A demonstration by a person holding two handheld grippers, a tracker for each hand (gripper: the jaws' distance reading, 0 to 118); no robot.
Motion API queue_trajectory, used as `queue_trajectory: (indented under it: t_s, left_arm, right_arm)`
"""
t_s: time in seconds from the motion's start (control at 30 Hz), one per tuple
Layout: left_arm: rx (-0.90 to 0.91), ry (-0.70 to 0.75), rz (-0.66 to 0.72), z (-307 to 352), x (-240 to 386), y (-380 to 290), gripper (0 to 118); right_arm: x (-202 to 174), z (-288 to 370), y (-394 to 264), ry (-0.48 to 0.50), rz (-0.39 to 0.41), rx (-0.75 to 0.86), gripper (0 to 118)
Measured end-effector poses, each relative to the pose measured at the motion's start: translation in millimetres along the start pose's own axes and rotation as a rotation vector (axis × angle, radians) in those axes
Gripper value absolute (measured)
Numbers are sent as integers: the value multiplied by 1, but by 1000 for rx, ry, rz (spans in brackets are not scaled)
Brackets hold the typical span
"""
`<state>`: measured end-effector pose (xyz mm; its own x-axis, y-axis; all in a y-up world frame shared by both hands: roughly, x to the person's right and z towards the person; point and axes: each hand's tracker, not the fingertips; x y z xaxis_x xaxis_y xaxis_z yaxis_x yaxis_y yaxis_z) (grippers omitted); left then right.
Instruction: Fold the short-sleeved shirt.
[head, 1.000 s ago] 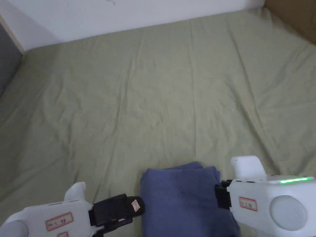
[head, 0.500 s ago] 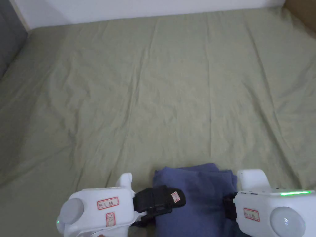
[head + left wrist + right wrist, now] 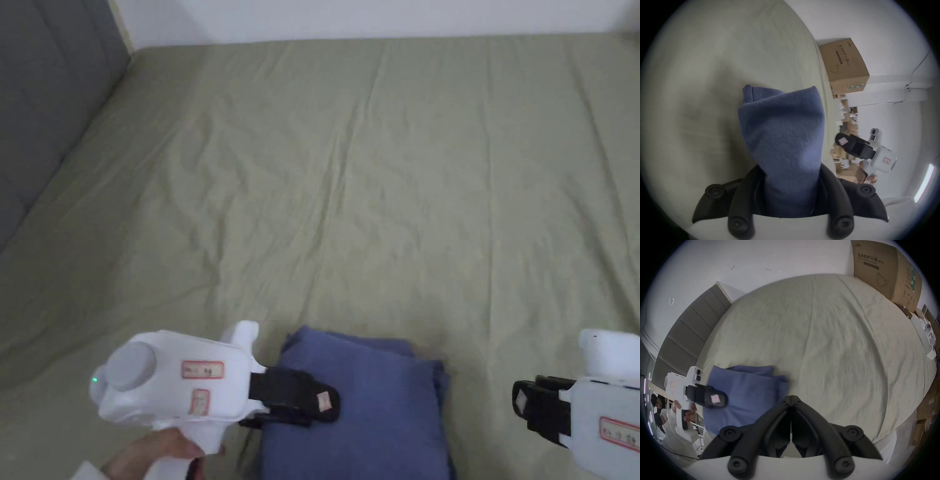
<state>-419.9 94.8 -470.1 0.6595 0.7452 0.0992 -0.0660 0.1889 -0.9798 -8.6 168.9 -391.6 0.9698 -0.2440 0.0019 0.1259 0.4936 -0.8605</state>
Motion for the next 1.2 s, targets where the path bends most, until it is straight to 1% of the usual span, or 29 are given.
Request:
queue_trajectory:
  t_s: [0.03, 0.13, 0.17, 0.2, 0.27, 0.3, 0.33, 0.4, 0.43, 0.47, 0.5, 0.53, 0.57, 0.63, 0.7, 0.77, 0.8, 0.83, 0.87, 0.93, 0.97, 1.0, 1.07, 1.1, 1.13, 1.2]
  left_arm:
    - [13, 54, -18, 21, -6, 6, 31]
    - [54, 301, -34, 91, -26, 26, 31]
    - [49, 413, -63, 110, -32, 33, 31]
    - [26, 536, -124, 125, -37, 41, 31]
    - [-27, 742, -179, 146, -50, 53, 31]
    - [-52, 813, -179, 152, -59, 59, 31]
    - [-56, 849, -149, 156, -66, 62, 31]
    - [-80, 893, -145, 158, -84, 70, 33]
    - [-47, 884, -128, 156, -88, 69, 47]
    - [-28, 906, -134, 151, -92, 68, 67]
    - [-21, 960, -158, 147, -97, 67, 96]
    - [-8, 1001, -174, 145, -98, 64, 108]
    - [9, 1020, -189, 147, -98, 61, 110]
    - [35, 978, -172, 157, -95, 58, 109]
    - [95, 964, -105, 167, -84, 52, 109]
    - [152, 905, -72, 177, -69, 45, 109]
    - [194, 898, -69, 181, -56, 40, 106]
    - [241, 900, -85, 183, -43, 35, 100]
    - [292, 899, -108, 187, -25, 29, 89]
    - [383, 843, -145, 194, 9, 14, 32]
    - [413, 807, -160, 193, 27, 5, 10]
    - [439, 762, -179, 188, 44, -6, 5]
    - [501, 703, -226, 175, 79, -32, 5]
    - [523, 681, -252, 165, 97, -46, 3]
    - [563, 660, -262, 156, 111, -57, 0]
    - [650, 644, -283, 136, 138, -80, 0]
  right_arm:
    - [-1, 2, 1, 4, 7, 3, 0]
    - [-2, 4, 2, 11, 16, 14, 0]
    - [-1, 4, 1, 9, 15, 14, 0]
    - [0, 4, -1, 9, 11, 14, 0]
    - [3, 2, -5, 8, -4, 2, 0]
    - [5, 1, -7, 6, -12, -4, 0]
    - [6, 0, -9, 1, -19, -12, 0]
    - [8, -2, -12, -5, -30, -20, 0]
    - [10, -3, -13, -8, -35, -26, 0]
    - [10, -4, -13, -12, -38, -30, 0]
    - [11, -4, -14, -15, -39, -34, 0]
    - [11, -4, -13, -16, -38, -36, 0]
    - [11, -4, -13, -18, -35, -38, 0]
    - [12, -2, -12, -17, -27, -33, 0]
    - [6, 3, -10, -15, -29, -27, 0]
    - [4, 7, -10, -7, -36, -14, 0]
    - [3, 10, -10, 3, -37, -8, 0]
    - [3, 12, -10, 7, -38, -2, 0]
    - [1, 17, -10, 14, -36, 7, 0]
    - [-1, 26, -12, 19, -31, 27, 0]
    - [0, 32, -13, 28, -30, 39, 0]
    - [0, 37, -15, 40, -32, 50, 0]
    - [-1, 46, -17, 59, -39, 77, 0]
    - [-1, 52, -18, 68, -37, 97, 0]
    - [-2, 58, -19, 75, -27, 138, 0]
    - [-9, 75, -22, 88, 6, 202, 0]
